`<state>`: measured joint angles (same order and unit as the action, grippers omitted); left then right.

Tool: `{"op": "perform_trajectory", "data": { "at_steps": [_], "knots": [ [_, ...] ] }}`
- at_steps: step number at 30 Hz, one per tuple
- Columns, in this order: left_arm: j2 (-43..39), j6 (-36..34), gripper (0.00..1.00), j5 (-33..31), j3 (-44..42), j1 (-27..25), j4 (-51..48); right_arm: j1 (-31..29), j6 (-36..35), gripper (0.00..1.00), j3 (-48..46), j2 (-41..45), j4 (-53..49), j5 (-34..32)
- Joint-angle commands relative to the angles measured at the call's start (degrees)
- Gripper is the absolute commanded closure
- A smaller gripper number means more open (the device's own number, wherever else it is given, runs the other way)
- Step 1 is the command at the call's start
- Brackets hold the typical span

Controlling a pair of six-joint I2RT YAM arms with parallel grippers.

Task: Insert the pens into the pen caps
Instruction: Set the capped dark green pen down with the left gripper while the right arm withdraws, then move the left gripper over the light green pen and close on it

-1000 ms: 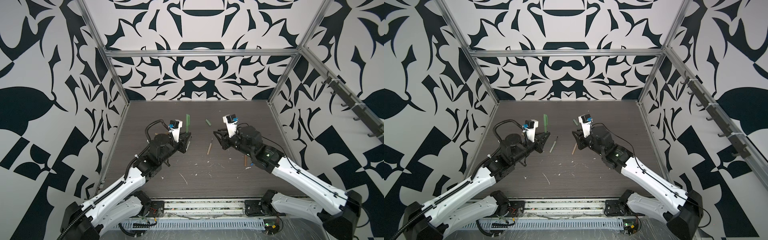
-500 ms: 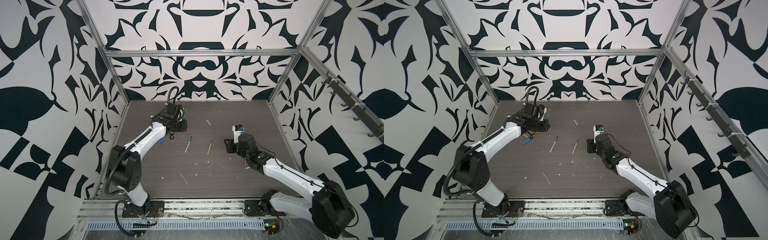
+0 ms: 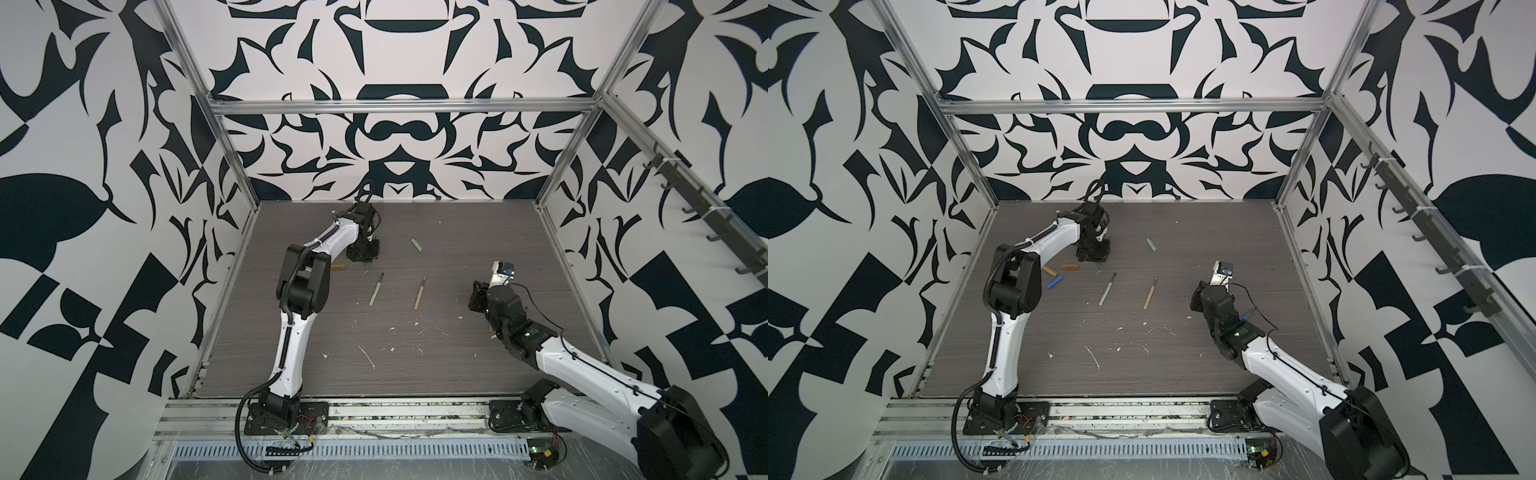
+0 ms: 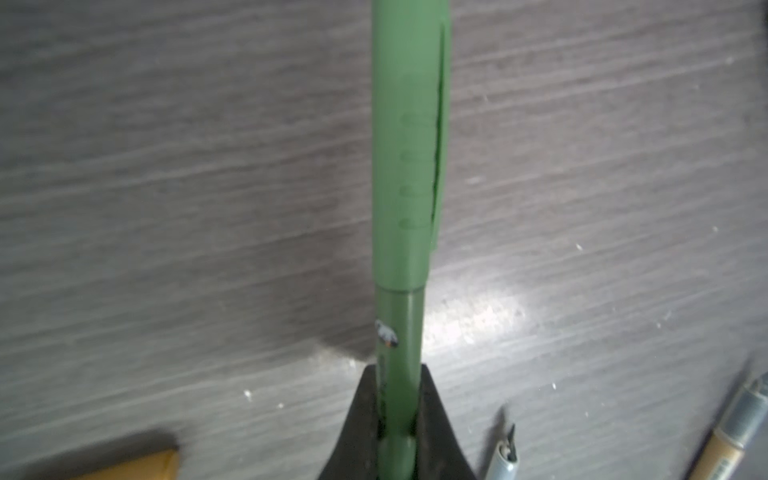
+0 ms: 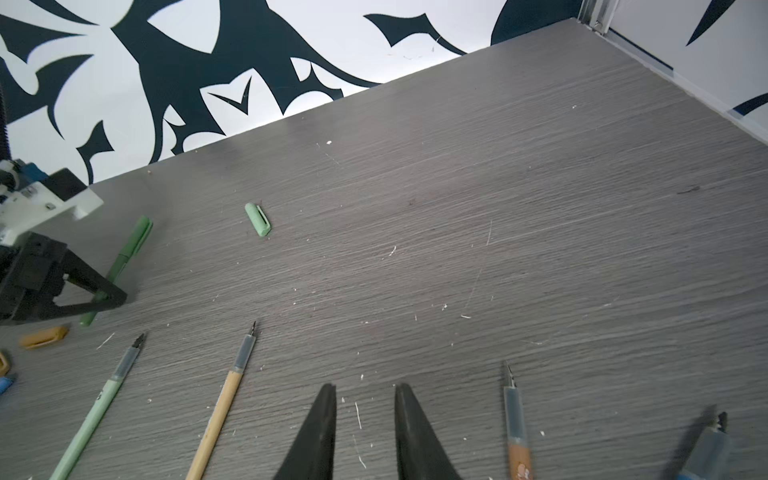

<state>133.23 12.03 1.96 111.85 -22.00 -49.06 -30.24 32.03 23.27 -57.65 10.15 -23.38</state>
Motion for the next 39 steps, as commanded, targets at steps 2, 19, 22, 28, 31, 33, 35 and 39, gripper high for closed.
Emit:
{"op": "perform_trajectory", "data": {
  "at_steps": [2, 19, 22, 28, 31, 33, 35, 39],
  "knots": [
    [3.9, -0.5, 0.9, -1.3, 5.1, 0.4, -7.8, -0.1, 0.8, 0.73, 1.8, -0.6, 1.6, -0.9],
    [1.3, 0.3, 0.65, -1.9, 5.0, 0.4, -9.2, -0.1, 0.8, 0.73, 1.8, -0.1, 1.7, 0.5],
    [-2.4, 0.0, 0.6, -2.2, 3.8, 0.4, -8.9, -0.1, 0.9, 0.73, 2.1, -0.1, 1.5, 1.2],
    [-12.9, -1.1, 0.53, -3.1, -2.8, 0.3, -5.6, -0.1, 1.1, 0.73, 2.1, 0.0, 1.4, 2.3],
    [-18.0, -1.3, 0.52, -2.4, -6.7, 0.3, -3.9, 0.0, 1.4, 0.73, 2.2, -0.1, 1.4, 2.7],
    [-21.4, -1.1, 0.52, -1.4, -9.5, 0.1, -2.7, -0.1, 1.6, 0.73, 2.2, -0.1, 1.4, 2.9],
    [-24.5, -0.9, 0.51, -0.2, -12.9, -0.4, -1.1, -0.1, 1.7, 0.72, 2.2, 0.0, 1.5, 2.9],
    [-31.3, -0.9, 0.5, 1.7, -20.9, -3.0, 0.9, -0.1, 1.3, 0.73, 1.7, -0.2, 1.8, 1.8]
  ]
}}
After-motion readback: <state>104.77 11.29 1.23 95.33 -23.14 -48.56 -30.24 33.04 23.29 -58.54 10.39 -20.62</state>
